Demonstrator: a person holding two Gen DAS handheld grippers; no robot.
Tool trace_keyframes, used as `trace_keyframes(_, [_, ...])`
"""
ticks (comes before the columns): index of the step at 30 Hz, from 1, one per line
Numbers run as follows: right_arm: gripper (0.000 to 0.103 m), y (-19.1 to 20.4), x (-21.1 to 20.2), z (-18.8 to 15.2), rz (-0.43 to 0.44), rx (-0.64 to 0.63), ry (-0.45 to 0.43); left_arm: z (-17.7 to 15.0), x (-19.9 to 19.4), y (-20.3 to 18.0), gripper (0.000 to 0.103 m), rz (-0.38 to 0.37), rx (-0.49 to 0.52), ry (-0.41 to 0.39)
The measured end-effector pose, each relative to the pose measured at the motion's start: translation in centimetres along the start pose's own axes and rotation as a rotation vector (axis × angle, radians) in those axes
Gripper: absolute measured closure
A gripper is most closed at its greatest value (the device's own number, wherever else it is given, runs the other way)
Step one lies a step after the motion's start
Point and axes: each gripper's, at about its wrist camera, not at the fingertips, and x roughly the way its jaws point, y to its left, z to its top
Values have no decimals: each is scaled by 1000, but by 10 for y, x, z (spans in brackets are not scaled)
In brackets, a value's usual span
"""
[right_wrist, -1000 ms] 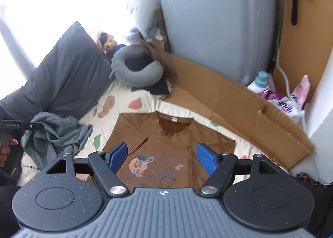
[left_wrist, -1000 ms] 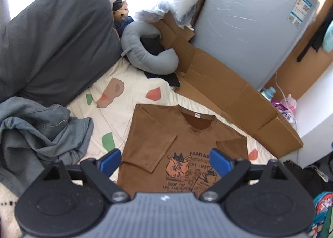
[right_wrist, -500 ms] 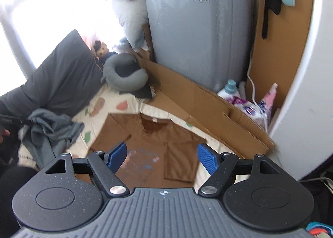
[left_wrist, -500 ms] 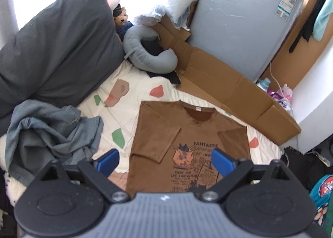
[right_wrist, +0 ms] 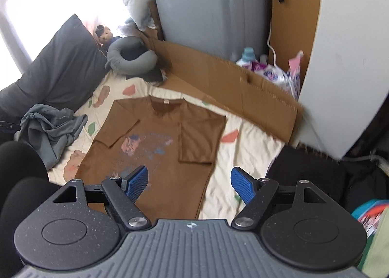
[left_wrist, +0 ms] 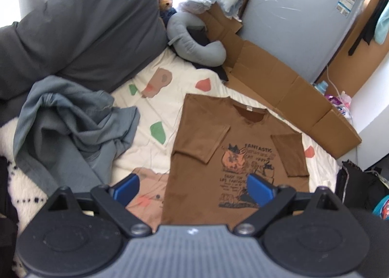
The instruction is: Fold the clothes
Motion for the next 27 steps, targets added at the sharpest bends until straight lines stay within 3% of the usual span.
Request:
trace_keyframes(11, [23,-8,49,-88,34,64,56,-55,30,27,7,28,-4,47])
trace_keyframes(18, [24,-14,92,-138,42,106,113,-88,58,49,8,45,-83,100])
trace_keyframes(27, [44,-22,159,-225,57,179,247,-131,94,82,13,114,-193,172])
